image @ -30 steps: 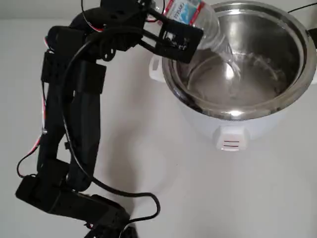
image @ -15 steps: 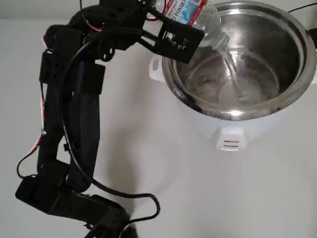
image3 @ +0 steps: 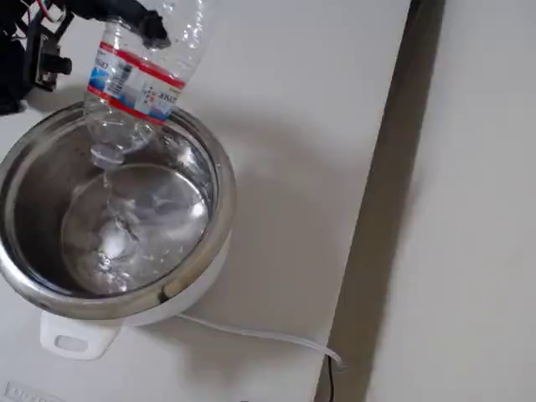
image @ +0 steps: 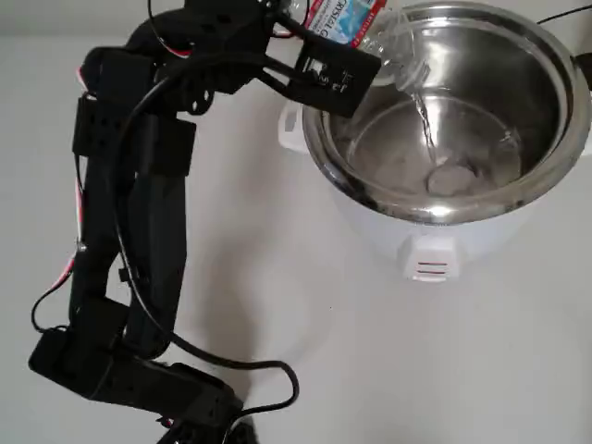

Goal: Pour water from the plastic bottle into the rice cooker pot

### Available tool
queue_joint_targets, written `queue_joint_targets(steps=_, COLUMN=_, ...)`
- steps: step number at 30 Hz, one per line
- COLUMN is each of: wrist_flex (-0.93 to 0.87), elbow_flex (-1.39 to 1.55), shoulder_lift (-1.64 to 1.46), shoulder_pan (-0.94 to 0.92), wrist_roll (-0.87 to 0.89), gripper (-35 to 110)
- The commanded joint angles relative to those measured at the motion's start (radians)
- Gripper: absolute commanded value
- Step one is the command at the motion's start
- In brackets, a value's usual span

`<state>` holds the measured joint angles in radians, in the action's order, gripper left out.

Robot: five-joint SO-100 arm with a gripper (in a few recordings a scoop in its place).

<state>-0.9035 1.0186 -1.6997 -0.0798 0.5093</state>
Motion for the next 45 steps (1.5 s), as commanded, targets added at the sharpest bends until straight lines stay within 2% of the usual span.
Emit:
queue_joint_targets(steps=1, wrist_flex=0.017, elbow_flex=-0.094, shoulder_lift=-0.035, shoulder_pan=-0.009, wrist_roll=0.011, gripper=14)
queue_joint_targets(steps=28, wrist_flex=0.028, elbow_flex=-0.094, shoulder_lift=-0.041, shoulder_pan=-0.066, wrist_roll=0.176, gripper=14)
queue_joint_targets(steps=40, wrist_flex=0.026, elbow_flex=-0.089, shoulder_lift=-0.043, shoulder_pan=-0.063, wrist_roll=0.156, gripper=14)
queue_joint_targets(steps=45, wrist_flex=0.021, elbow_flex=-0.086, shoulder_lift=-0.035, shoulder_pan=-0.074, wrist_roll=0.091, gripper=14)
